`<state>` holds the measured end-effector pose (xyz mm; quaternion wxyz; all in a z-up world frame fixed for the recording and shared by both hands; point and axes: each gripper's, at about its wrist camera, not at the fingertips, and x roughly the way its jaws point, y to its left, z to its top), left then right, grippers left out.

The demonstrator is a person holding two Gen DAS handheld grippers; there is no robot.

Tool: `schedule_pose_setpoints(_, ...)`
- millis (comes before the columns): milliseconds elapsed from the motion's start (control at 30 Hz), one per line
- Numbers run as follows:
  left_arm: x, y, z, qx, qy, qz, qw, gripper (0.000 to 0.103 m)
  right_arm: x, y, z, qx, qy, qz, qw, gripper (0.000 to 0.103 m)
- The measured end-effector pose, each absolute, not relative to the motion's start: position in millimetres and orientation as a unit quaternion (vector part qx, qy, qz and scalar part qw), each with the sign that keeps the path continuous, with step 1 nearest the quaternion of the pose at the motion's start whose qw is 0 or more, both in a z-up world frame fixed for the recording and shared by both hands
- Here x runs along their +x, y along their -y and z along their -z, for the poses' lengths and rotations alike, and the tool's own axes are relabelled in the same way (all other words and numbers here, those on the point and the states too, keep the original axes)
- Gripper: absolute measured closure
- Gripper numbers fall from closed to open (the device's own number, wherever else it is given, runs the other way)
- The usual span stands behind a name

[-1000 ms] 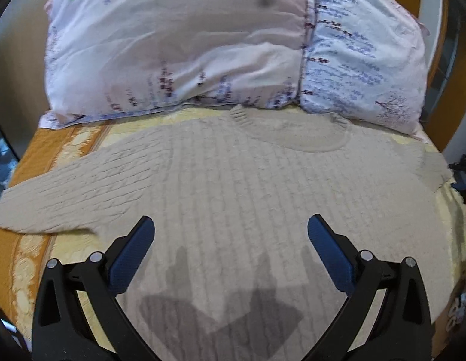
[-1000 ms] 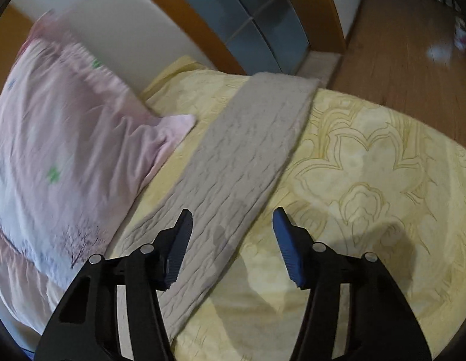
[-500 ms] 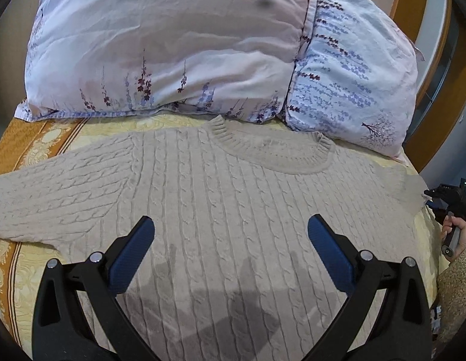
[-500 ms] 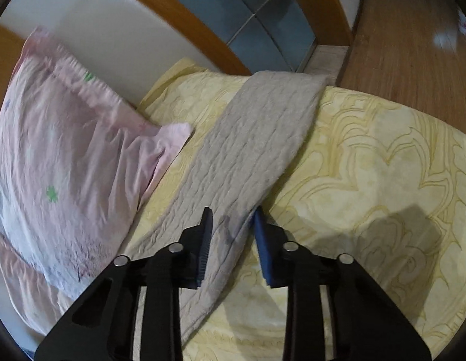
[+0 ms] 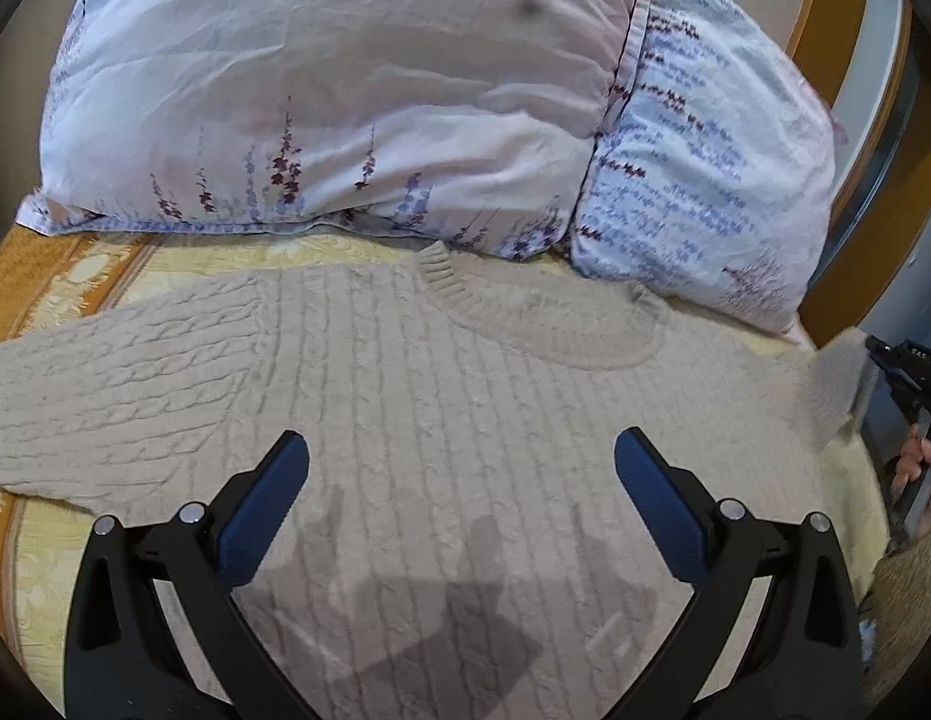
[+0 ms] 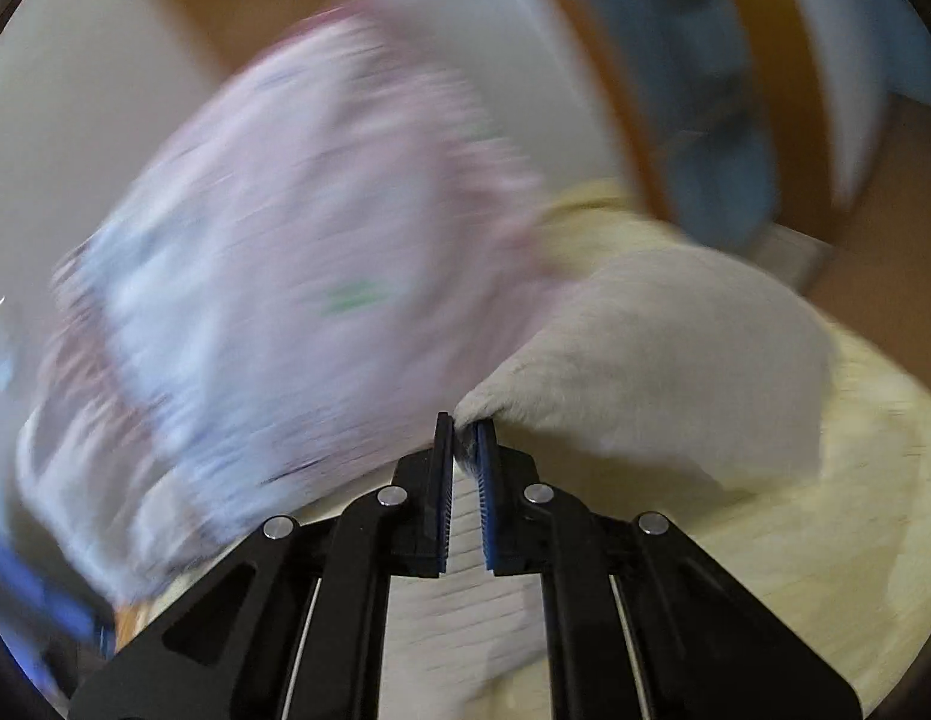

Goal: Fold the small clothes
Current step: 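Fold the held sleeve across the sweater body with the right tool, then open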

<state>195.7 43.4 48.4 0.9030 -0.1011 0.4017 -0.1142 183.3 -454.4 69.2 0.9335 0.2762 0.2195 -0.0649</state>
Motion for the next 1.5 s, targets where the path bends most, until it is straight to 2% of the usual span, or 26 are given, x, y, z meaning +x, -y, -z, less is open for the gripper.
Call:
schedule_pose_setpoints(133,196,-44,-48,-0.125,-0.395,0.125,0.901,0.002,198,360,-60,0.236,-0.266,-0.066,0.932,0.095)
schedule_pose_setpoints(367,202,-45,-40,-0.177,-0.423,0.155,0.875,0.002,215,260,7,0.187,-0.383,-0.15,0.892,0.094)
schedule_pose_setpoints(433,203,-48,-39,-0.195,-0.428,0.165,0.867,0.002,214,271,10,0.221,-0.386,-0.143,0.884,0.087)
schedule_pose_setpoints(500,203,-51,-38,-0.208,-0.429,0.171,0.863,0.002,210,284,5,0.248,-0.376,-0.129,0.883,0.061)
schedule_pose_setpoints(567,204,-54,-37,-0.22,-0.431,0.174,0.858,0.002,208,306,-1,0.28,-0.36,-0.105,0.884,0.059)
schedule_pose_setpoints(767,208,-56,-31,-0.237,-0.447,0.181,0.843,0.005,207,339,18,0.424,-0.375,-0.134,0.813,0.059)
schedule_pose_setpoints(1000,207,-56,-28,-0.233,-0.454,0.18,0.841,0.005,216,312,31,0.435,-0.393,-0.14,0.798,0.059)
schedule_pose_setpoints(1267,206,-71,-33,-0.235,-0.443,0.169,0.849,0.005,213,333,20,0.411,-0.331,-0.025,0.849,0.062)
schedule_pose_setpoints(1367,207,-77,-33,-0.244,-0.442,0.167,0.847,0.006,209,337,10,0.378,-0.317,0.025,0.869,0.073)
schedule_pose_setpoints(1433,208,-80,-33,-0.25,-0.442,0.17,0.844,0.012,210,337,1,0.344,-0.306,0.061,0.886,0.088)
schedule_pose_setpoints(1500,208,-83,-32,-0.256,-0.442,0.172,0.842,0.016,211,325,-15,0.284,-0.285,0.081,0.912,0.093)
